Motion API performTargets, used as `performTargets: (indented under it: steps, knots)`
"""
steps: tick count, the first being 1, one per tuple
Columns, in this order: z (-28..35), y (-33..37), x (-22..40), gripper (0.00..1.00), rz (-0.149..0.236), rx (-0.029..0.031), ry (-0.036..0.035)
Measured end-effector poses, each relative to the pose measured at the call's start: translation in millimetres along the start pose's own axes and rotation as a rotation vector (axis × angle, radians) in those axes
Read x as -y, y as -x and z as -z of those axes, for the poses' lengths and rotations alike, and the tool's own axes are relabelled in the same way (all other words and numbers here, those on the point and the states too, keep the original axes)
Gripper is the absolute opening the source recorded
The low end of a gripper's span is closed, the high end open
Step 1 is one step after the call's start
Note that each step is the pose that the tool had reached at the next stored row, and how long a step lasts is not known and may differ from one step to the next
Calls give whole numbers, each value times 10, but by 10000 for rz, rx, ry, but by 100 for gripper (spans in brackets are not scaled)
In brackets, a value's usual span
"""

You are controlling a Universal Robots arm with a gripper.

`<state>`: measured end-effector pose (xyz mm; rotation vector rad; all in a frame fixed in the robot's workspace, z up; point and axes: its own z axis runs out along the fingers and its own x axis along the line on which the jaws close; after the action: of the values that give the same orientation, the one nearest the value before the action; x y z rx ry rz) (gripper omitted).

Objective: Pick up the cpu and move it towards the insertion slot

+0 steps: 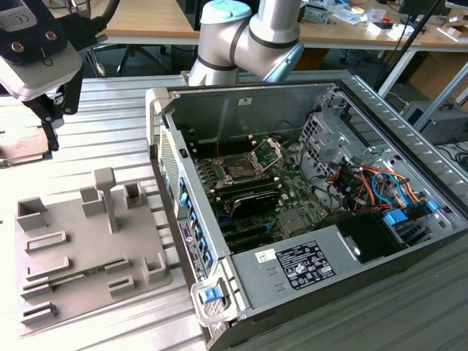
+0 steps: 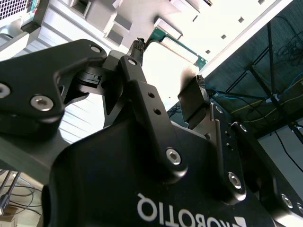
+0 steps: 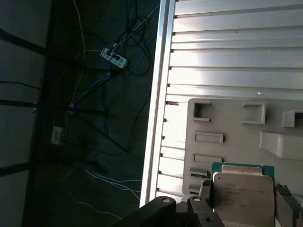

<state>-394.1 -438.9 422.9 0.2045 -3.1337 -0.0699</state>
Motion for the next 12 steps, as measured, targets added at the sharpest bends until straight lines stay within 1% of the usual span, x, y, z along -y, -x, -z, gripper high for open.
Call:
performTargets:
  steps: [12]
  knots:
    - [0, 49, 7, 55, 0, 0, 0]
